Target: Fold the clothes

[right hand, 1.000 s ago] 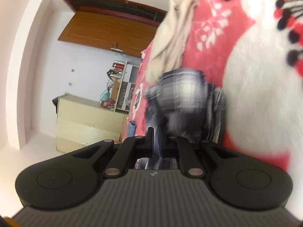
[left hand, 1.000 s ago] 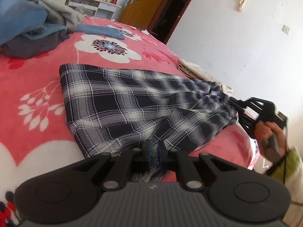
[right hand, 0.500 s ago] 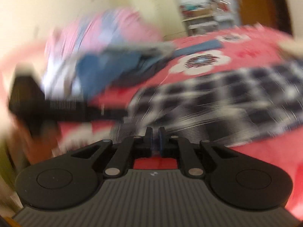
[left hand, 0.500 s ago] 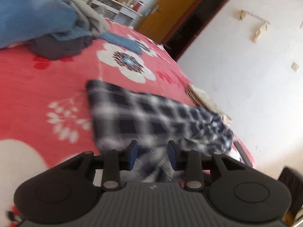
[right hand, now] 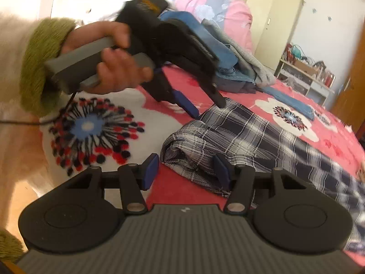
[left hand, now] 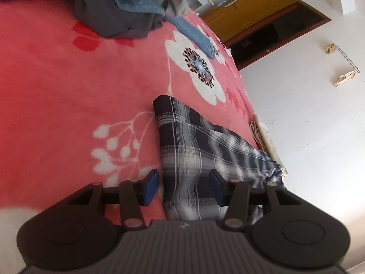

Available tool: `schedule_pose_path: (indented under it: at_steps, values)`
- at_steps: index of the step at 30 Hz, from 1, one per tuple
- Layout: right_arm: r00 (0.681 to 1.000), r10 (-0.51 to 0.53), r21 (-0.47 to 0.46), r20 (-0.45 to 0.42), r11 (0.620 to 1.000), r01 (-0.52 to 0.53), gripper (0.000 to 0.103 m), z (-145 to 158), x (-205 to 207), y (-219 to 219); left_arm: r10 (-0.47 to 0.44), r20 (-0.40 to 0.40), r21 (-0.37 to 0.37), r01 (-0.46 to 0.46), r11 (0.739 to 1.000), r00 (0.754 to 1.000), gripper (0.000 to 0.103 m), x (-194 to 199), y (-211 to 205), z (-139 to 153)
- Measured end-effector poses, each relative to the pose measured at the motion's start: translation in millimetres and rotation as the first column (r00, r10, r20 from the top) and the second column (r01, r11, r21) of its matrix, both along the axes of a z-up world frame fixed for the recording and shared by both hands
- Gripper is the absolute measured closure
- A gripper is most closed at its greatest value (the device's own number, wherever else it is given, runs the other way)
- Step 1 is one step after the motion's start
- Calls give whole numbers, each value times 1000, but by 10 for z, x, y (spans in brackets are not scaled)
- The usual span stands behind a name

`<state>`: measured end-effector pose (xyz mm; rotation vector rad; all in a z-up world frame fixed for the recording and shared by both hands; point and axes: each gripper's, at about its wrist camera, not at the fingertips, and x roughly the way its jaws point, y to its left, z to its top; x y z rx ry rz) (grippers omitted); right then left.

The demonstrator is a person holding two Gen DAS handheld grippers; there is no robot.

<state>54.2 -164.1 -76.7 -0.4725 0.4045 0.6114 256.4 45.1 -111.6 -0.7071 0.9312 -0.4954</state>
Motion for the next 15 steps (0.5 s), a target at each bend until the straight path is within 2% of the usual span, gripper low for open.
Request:
schedule_pose_path:
  at_steps: [6, 12, 15]
  values:
    - [1000, 12, 18, 1, 1000, -12, 45, -75, 146, 51, -4, -10, -3, 4, 1000, 1000, 57, 224, -83, -40]
    - [1000, -14, 76, -4, 997, 14, 50, -89, 280, 5, 5, -14, 16, -4, 1000, 1000, 70, 341, -149, -73]
    - [1000, -27, 84, 6, 996, 27, 56, -112, 299, 9, 14, -8, 35, -14, 999, 1000, 80, 359, -189, -85]
